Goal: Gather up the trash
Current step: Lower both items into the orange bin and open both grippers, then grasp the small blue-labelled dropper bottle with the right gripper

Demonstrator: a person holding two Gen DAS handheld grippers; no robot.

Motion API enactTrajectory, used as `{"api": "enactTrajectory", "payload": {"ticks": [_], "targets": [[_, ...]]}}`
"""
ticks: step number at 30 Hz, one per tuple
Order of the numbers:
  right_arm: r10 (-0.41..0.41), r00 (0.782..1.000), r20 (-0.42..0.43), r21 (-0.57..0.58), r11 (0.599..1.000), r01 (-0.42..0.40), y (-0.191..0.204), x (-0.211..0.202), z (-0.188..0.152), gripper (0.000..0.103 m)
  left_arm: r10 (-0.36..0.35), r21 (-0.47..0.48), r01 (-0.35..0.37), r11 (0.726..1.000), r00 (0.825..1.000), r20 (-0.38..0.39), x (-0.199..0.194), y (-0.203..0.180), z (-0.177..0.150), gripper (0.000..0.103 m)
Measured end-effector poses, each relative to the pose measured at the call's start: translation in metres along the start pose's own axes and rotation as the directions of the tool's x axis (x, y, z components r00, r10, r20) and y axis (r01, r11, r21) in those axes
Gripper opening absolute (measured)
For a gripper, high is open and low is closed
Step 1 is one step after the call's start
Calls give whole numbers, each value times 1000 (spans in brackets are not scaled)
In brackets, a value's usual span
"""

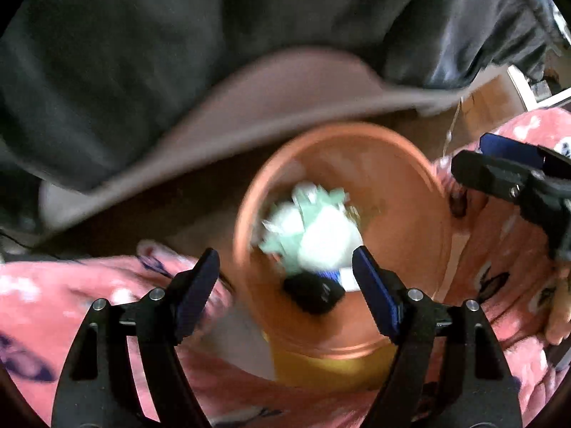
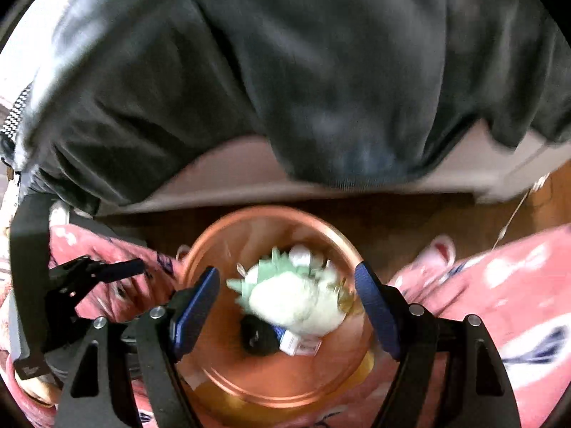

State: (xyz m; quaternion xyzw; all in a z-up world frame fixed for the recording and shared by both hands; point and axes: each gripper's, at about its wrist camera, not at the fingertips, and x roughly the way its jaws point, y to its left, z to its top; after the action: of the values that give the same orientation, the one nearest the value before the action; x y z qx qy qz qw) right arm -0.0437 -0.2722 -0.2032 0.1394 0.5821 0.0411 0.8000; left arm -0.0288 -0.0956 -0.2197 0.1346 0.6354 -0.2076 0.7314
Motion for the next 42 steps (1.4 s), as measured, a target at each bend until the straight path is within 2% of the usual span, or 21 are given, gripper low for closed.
{"api": "enactTrajectory", "payload": {"ticks": [3,7,9,12,14,17,19,21,23,26,27,30,34,37,39,42], "targets": [[13,993,120,-62,998,-5,15,-39,16,77,73,9,-74,997,990,125,-36,0,2,75],[50,955,293,-171,985,1,48,-94,46,85,156,-36,-152,988,946,284,-88,9,7,82],[70,933,354,-211,977,7,63,-112,65,86,173,-73,-157,985,923,344,-110,18,8,83],[118,895,431,-290,957,13,91,-131,107,89,177,-119,-142,983,905,387,-129,29,8,83],[129,882,454,-314,949,23,108,-134,128,89,183,-142,-136,980,898,400,-135,36,7,83],[157,866,474,-363,931,30,141,-127,171,88,187,-186,-121,975,901,392,-135,50,6,83],[148,872,467,-386,921,50,167,-113,195,87,180,-211,-104,972,906,383,-131,57,5,83],[130,880,457,-386,920,65,184,-98,217,79,189,-235,-103,966,905,382,-130,64,1,83],[117,896,429,-390,919,67,198,-79,235,71,213,-250,-119,961,897,389,-132,70,-2,83],[47,923,381,-407,905,122,218,-45,256,62,226,-270,-124,955,892,392,-135,80,-7,83],[22,928,371,-401,906,139,220,-37,257,50,224,-276,-119,954,892,392,-136,82,-9,83],[9,942,334,-384,915,127,221,-23,262,24,225,-299,-109,948,892,391,-136,89,-11,83],[23,929,369,-392,910,133,220,-37,253,23,212,-324,-81,943,895,393,-136,96,-12,83],[66,918,392,-387,917,99,210,-58,241,23,201,-332,-63,941,895,399,-139,98,-13,83],[99,906,411,-382,921,73,201,-75,230,23,204,-335,-60,940,888,413,-144,99,-12,83],[161,886,434,-391,920,25,187,-101,207,23,218,-329,-63,942,862,457,-160,102,-8,83]]}}
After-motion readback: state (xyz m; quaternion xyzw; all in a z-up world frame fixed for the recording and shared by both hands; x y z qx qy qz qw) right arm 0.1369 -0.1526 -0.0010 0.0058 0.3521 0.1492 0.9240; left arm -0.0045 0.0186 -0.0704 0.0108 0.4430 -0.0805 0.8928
